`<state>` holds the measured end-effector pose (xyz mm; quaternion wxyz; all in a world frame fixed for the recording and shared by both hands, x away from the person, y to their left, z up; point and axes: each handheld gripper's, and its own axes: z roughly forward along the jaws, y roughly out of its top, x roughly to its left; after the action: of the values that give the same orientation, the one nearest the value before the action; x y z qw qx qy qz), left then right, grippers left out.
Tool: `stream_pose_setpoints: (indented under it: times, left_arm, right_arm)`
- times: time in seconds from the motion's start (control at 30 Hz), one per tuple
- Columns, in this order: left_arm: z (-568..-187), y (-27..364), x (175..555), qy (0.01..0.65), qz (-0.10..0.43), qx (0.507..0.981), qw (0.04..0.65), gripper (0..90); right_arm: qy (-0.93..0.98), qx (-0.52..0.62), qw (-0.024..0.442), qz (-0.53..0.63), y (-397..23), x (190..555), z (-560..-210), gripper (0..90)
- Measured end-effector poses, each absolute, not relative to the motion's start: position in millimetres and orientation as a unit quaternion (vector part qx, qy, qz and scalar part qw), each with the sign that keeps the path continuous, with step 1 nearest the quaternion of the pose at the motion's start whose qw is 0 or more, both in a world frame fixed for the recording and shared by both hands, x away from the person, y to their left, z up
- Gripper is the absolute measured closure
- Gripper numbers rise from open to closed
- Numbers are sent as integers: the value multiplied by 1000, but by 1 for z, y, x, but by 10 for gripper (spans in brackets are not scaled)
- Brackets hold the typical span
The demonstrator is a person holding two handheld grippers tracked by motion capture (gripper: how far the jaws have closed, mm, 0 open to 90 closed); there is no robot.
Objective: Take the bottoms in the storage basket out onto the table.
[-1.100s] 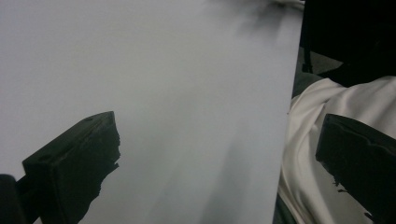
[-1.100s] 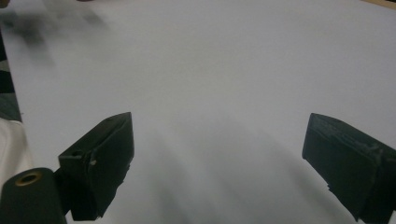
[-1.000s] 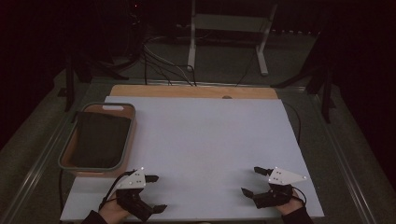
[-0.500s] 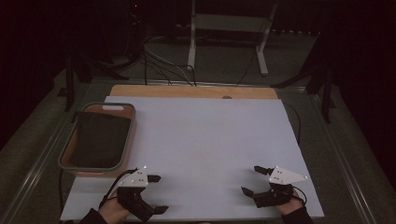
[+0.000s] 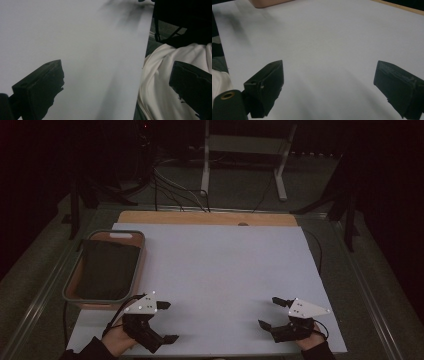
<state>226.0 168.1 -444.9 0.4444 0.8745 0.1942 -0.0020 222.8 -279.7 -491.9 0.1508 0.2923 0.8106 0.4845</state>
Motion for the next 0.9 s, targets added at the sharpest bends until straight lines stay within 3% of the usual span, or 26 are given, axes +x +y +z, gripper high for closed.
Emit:
stream_pose_setpoints:
  times: [0.9]
  left_arm:
    - [-401, 186, 239, 189, 14, 879, 438, 2]
  right_arm:
    - [801, 298, 138, 500, -278, 223, -488, 94]
